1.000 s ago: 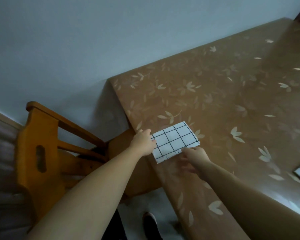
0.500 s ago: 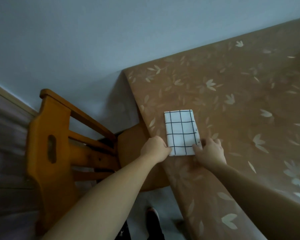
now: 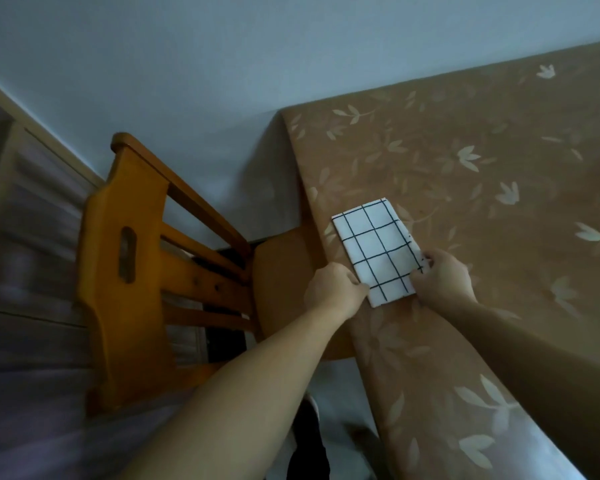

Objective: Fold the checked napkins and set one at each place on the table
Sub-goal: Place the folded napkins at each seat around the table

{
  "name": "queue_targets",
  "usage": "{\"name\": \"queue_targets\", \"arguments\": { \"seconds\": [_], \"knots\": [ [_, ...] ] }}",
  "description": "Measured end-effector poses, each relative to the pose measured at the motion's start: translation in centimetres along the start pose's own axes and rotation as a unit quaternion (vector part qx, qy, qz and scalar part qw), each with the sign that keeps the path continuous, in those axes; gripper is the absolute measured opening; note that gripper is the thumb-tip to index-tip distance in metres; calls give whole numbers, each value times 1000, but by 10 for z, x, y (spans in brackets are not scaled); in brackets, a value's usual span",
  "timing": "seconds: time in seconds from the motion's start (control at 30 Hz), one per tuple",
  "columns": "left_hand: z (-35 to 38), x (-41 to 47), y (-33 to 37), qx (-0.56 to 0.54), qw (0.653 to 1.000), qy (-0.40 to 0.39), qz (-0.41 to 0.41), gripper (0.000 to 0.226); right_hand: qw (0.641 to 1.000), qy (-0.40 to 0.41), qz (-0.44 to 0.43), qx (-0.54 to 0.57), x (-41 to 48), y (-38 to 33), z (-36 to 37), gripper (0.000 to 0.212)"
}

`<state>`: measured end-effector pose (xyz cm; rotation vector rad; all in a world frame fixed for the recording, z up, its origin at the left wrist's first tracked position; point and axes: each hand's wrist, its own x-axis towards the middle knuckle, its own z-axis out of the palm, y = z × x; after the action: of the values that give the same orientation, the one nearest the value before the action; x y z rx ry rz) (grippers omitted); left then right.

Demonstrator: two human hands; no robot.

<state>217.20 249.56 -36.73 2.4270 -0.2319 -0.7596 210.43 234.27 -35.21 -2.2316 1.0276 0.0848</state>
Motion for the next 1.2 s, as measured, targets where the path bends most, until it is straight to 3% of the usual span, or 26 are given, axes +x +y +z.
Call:
{"name": "queue_targets", "arguments": {
  "seconds": [0.1,0.17,0.23,0.3,0.37,0.43,0.5,0.63,0.9,1.07,1.2],
  "knots": [
    [-9,3,-4,5,999,35,28,11,999,-9,19,33,-3,2,3,39],
    [-13,5,-5,24,994,70,84,18,998,-17,28,60,-1,2,3,41],
    [-14,9,-6,97,972,104,186,38,996,-27,35,75,2,0,1,43],
    [-14,14,-4,190,950,65,238,70,997,-38,33,59,2,-4,0,46],
    [-11,20,-3,259,938,-4,231,85,998,-10,-26,-48,-1,-4,0,54],
    [-6,24,-8,295,930,-44,216,85,974,20,-129,-187,-2,-2,0,63],
    [-2,23,-14,314,924,-48,212,84,940,-19,-196,-279,1,1,3,66],
    [3,23,-20,327,921,-22,210,85,892,-79,-232,-381,14,13,11,73],
    [-2,41,-18,311,926,-22,213,84,880,-73,-254,-396,40,9,15,77],
    [-11,49,-19,297,925,-11,236,79,914,-32,-249,-317,47,-5,13,64],
    [-10,55,-18,328,908,-20,260,80,900,-7,-301,-315,65,-32,16,57]
  ]
}}
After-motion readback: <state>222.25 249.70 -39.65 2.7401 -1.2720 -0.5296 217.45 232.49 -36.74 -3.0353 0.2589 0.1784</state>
